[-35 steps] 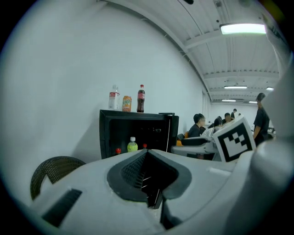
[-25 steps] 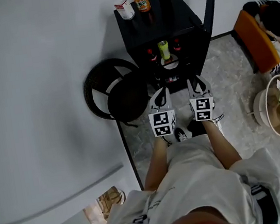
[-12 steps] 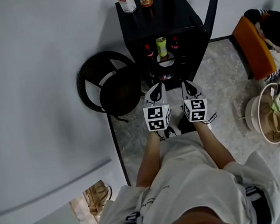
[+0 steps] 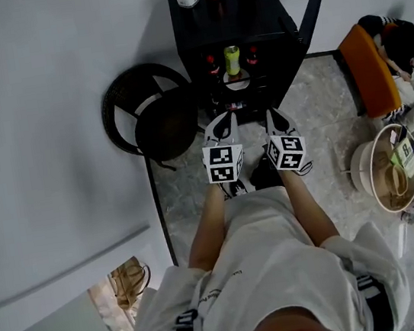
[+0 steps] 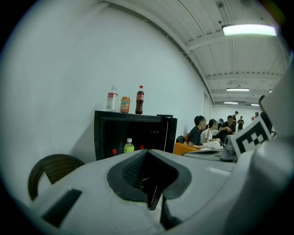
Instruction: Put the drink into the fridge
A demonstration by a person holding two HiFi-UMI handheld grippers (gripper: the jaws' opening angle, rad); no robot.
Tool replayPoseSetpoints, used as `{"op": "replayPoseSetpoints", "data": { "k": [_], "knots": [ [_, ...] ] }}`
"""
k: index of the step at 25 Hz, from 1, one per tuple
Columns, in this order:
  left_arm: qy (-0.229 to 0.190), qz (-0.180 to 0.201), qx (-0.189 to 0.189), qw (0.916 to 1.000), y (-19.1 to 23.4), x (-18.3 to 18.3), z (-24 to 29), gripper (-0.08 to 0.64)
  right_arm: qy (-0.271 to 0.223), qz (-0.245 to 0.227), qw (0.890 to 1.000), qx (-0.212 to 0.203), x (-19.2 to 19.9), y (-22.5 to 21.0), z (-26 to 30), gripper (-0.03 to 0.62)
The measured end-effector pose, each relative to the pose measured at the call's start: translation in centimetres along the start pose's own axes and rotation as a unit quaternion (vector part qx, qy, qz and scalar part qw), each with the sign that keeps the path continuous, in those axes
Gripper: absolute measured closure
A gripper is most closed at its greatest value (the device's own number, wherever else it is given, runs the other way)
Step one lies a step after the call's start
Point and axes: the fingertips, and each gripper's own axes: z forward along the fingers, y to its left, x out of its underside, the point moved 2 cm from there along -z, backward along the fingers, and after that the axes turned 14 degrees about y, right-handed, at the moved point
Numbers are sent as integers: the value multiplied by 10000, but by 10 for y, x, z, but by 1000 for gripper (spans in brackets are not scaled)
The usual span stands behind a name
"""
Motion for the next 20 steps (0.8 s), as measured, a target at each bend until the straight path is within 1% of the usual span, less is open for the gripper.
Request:
{"op": "replayPoseSetpoints", "data": {
  "k": [6,13,20],
  "knots": [
    [-13,-22,-9,10000,4,-1,-1,551,15,306,9994,-180,-4,-2,3,586],
    [66,-58,-4,10000,5,9,-2,551,63,228,9995,-188,1,2,1,586],
    [117,23,26,9999,3,12,-3,551,-14,276,9995,-160,-1,3,-5,586]
  ]
}}
